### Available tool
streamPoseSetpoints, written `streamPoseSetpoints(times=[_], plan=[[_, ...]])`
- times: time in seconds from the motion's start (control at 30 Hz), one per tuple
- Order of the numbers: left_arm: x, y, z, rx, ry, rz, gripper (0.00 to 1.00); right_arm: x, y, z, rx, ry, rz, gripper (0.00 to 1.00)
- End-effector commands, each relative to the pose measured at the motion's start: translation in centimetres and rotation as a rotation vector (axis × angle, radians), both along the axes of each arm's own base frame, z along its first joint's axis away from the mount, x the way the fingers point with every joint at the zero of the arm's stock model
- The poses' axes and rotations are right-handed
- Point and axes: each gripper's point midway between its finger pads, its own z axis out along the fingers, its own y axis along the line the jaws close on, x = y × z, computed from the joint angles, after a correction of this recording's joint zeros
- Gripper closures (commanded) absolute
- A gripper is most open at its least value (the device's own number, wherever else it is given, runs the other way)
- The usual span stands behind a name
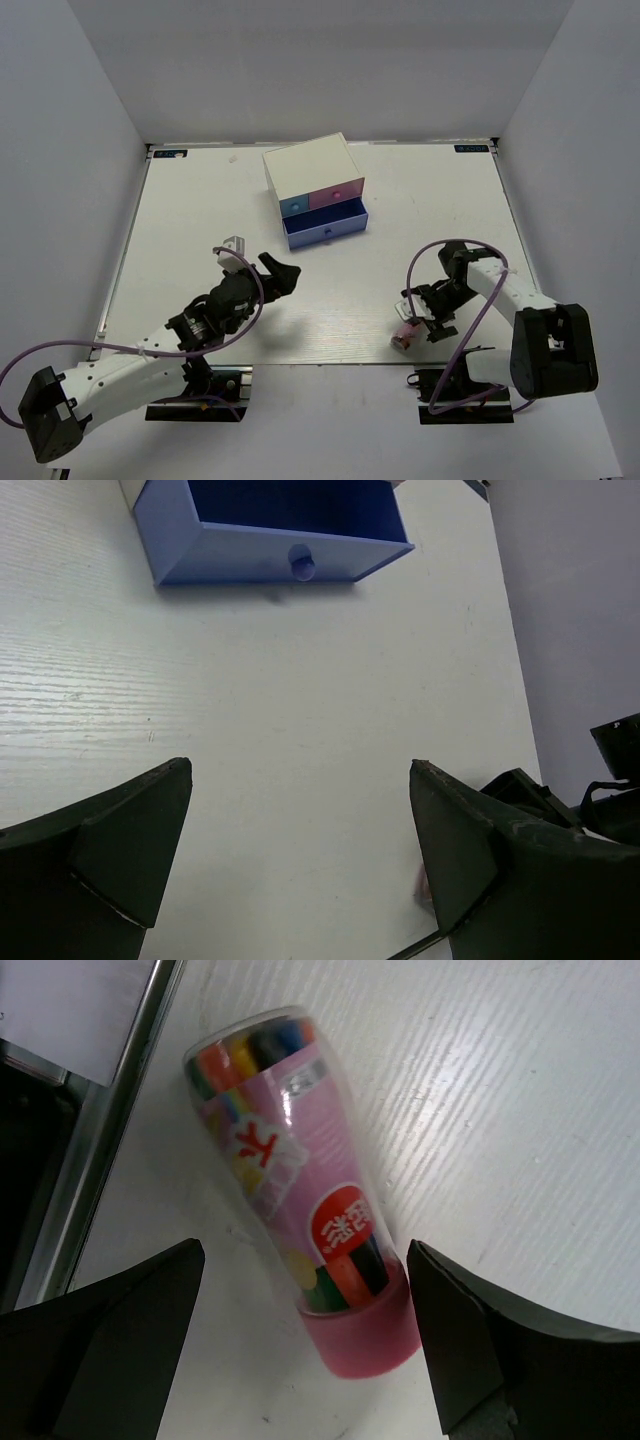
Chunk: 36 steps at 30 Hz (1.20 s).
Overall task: Sort the stationery into containers
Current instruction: Grab a piece of stationery with the right arm, then place the stationery into the container
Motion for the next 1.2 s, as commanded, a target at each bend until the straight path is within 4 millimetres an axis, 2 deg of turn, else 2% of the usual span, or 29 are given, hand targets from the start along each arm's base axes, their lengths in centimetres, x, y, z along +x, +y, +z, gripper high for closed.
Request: streamPoseSetpoints(times=[0.0,0.03,0.13,0.17,0.27,0.3,0.33,0.37,0.4,0.43,0.47,0.5,0.53,0.6,0.67,0.73,0.77,0.83,0.87,0.9,0.93,0.97,1.0,1.03,1.07,1.1,1.17], plan=[[0.2,0.0,0.2,0.007,0.001,0.011,0.00,2.3,2.0,-0.5,0.139,-0.336,0.386,0.12],[0.1,-0.2,-0.1,0.013,0.010,0.003,0.00,1.9,1.9,-0.9,0.139,-0.323,0.386,0.12],[0.1,-0.3,-0.6,0.003,0.044,0.015,0.00,1.3,2.0,-1.2,0.138,-0.285,0.374,0.21],[0.0,-0.3,-0.8,0.004,0.056,0.019,0.00,1.6,2.1,-0.9,0.137,-0.288,0.367,0.34],[0.1,-0.3,-1.5,-0.029,0.099,0.052,0.00,2.3,2.6,-0.2,0.158,-0.251,0.283,0.62],[0.1,-0.3,-1.4,-0.042,0.105,0.057,0.00,4.0,3.7,1.4,0.209,-0.285,0.253,0.74],[0.1,-0.3,-1.8,-0.042,0.105,0.057,0.00,4.6,4.0,2.0,0.215,-0.254,0.171,0.78],[0.0,-0.2,-2.1,-0.040,0.106,0.058,0.00,6.1,4.6,3.2,0.236,-0.269,0.137,0.81],[0.1,-0.3,-1.9,-0.049,0.100,0.057,0.00,7.4,5.8,5.1,0.307,-0.289,0.097,0.83],[0.1,-0.3,-2.2,-0.047,0.101,0.057,0.00,10.5,6.8,6.9,0.347,-0.392,0.076,0.85],[0.0,-0.5,-2.0,-0.057,0.099,0.048,0.00,11.1,7.1,7.5,0.355,-0.309,-0.059,0.85],[-0.1,-0.4,-2.4,-0.049,0.104,0.049,0.00,12.6,7.9,8.7,0.403,-0.350,-0.079,0.86],[-0.1,-0.4,-2.4,-0.049,0.104,0.049,0.00,14.8,8.6,10.9,0.447,-0.393,-0.132,0.86],[-0.1,-0.4,-2.2,-0.057,0.099,0.048,0.00,16.7,9.6,12.5,0.487,-0.407,-0.208,0.86],[-0.1,-0.4,-2.2,-0.057,0.099,0.048,0.00,19.1,10.5,14.3,0.515,-0.524,-0.204,0.86],[-0.1,-0.3,-2.4,-0.057,0.099,0.048,0.00,20.5,11.0,14.7,0.502,-0.565,-0.218,0.85],[-0.1,-0.3,-2.4,-0.057,0.099,0.048,0.00,21.4,11.9,15.6,0.523,-0.609,-0.207,0.85],[-0.1,-0.3,-2.4,-0.057,0.099,0.048,0.00,22.8,13.2,15.7,0.529,-0.634,-0.201,0.83],[0.0,-0.2,-2.4,-0.055,0.096,0.056,0.00,24.0,13.7,17.4,0.547,-0.686,-0.213,0.83],[0.0,-0.2,-2.2,-0.062,0.090,0.056,0.00,24.6,14.1,16.1,0.530,-0.661,-0.233,0.83],[0.0,-0.2,-2.2,-0.062,0.090,0.056,0.00,24.8,15.6,17.0,0.557,-0.697,-0.205,0.83],[0.0,-0.2,-2.2,-0.062,0.090,0.056,0.00,25.7,16.2,18.3,0.572,-0.741,-0.206,0.82],[0.0,-0.2,-2.2,-0.062,0.090,0.056,0.00,26.4,16.6,18.0,0.562,-0.758,-0.211,0.82],[-0.1,-0.1,-2.3,-0.070,0.094,0.059,0.00,26.2,17.9,17.2,0.559,-0.747,-0.190,0.82],[-0.1,-0.1,-2.3,-0.070,0.094,0.059,0.00,27.1,18.1,17.1,0.539,-0.770,-0.205,0.80],[-0.1,-0.1,-2.3,-0.070,0.094,0.059,0.00,27.4,19.0,17.4,0.544,-0.786,-0.197,0.80],[-0.2,0.0,-2.2,-0.071,0.093,0.059,0.00,28.0,20.2,16.6,0.524,-0.794,-0.179,0.76]])
